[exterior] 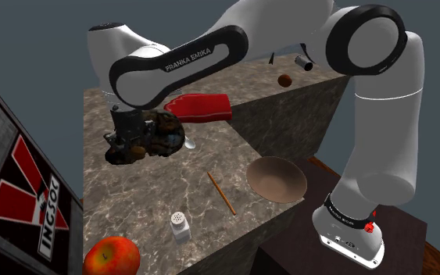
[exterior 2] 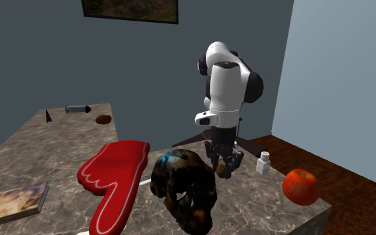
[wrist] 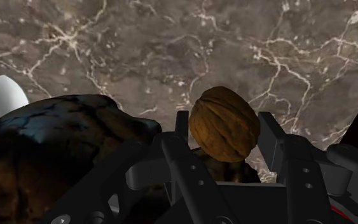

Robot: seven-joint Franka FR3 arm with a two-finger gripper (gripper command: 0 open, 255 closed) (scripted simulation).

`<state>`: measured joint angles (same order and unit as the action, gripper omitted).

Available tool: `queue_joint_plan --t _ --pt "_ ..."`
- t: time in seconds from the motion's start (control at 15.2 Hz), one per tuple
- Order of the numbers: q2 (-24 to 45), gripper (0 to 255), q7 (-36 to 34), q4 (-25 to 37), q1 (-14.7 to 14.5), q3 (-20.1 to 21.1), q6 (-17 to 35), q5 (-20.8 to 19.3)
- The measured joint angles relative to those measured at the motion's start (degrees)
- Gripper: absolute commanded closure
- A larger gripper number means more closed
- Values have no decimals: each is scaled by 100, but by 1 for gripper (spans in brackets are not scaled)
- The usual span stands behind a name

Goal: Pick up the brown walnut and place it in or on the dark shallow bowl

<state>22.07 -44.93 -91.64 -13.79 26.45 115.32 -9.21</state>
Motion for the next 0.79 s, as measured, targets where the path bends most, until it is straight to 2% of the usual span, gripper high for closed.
queue_joint_plan --t 0.26,0.33,0.79 --pt "-58 255 24 227 -3 19 -279 38" --pt "-190 255 51 92 43 36 -264 94" --pt "-1914 255 599 -1996 532 115 275 932"
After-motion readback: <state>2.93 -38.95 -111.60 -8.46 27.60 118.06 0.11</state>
